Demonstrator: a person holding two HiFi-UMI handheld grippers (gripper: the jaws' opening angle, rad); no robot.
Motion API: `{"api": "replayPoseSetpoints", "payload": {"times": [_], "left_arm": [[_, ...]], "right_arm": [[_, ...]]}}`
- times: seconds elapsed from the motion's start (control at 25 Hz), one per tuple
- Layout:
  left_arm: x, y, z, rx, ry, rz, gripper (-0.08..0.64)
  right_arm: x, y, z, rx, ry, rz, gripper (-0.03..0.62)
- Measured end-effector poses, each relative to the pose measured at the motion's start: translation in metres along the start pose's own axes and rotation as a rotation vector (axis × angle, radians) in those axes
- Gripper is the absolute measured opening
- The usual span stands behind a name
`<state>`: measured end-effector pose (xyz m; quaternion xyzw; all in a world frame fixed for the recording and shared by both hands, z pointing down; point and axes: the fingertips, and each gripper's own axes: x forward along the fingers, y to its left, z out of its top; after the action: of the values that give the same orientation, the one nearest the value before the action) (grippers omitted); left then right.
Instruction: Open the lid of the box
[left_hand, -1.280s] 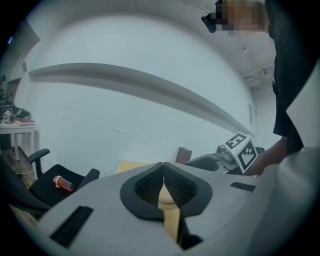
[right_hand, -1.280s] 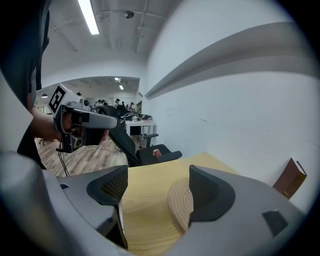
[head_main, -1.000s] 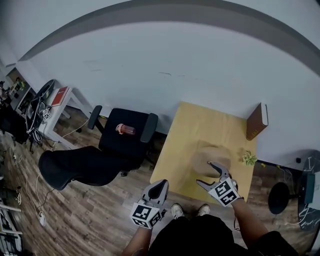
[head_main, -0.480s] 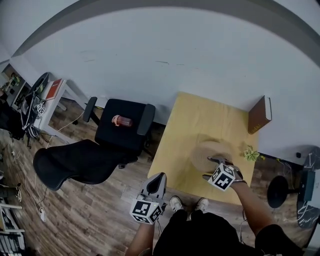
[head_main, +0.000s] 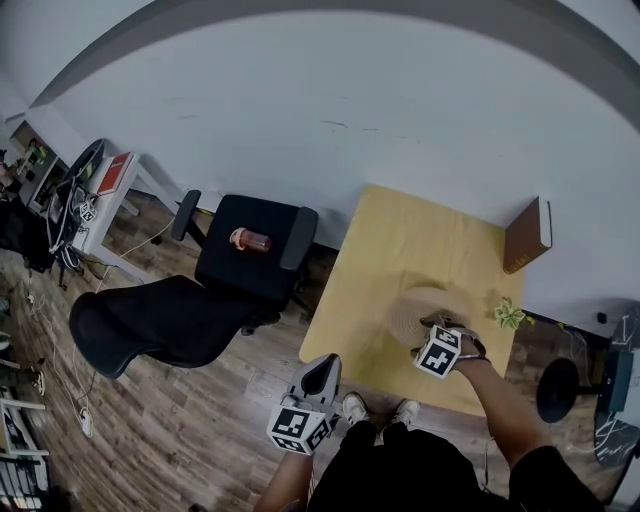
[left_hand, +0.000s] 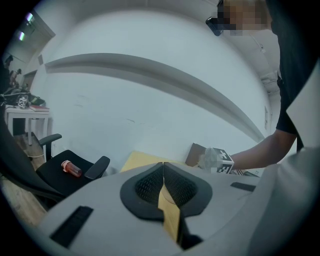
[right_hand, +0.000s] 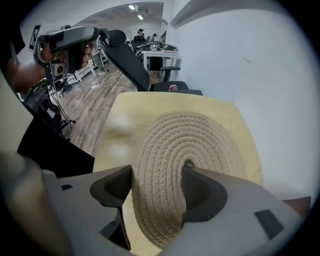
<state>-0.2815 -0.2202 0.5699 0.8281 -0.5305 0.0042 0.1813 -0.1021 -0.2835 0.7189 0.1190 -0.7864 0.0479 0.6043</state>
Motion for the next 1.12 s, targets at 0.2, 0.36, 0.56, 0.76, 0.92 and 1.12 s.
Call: {"api": "replayPoseSetpoints", "payload": {"times": [0.2,0.36,0.56,0.76,0.92,1.12], "left_arm": [[0.002,-0.002,0.002,0.007,-0.002,-0.013,0.019],[0.004,-0.007,0.001,0.007,0.004,-0.030,0.018],[0.010,-0.016,-0.004,-0.003,0.017,-0.057,0.019],[0.024,-0.031,0.000,0.016,0.019,-0.100,0.019],[0.036,-0.046,0.003,0.031,0.023,-0.139,0.018],[0.052,-0.068,0.001,0.047,0.045,-0.202,0.020]], "right_arm": [[-0.003,0.002,0.000,-0.006,-0.004,-0.018,0.319],[-0.013,0.004,0.001,-0.015,-0.027,-0.055,0.313],[-0.033,0.011,-0.003,-0.049,-0.033,-0.132,0.308],[-0.059,0.015,-0.011,-0.028,-0.074,-0.202,0.305],[-0.080,0.018,-0.025,0.013,-0.094,-0.240,0.305],[-0.096,0.023,-0.054,0.058,-0.065,-0.269,0.305]]}}
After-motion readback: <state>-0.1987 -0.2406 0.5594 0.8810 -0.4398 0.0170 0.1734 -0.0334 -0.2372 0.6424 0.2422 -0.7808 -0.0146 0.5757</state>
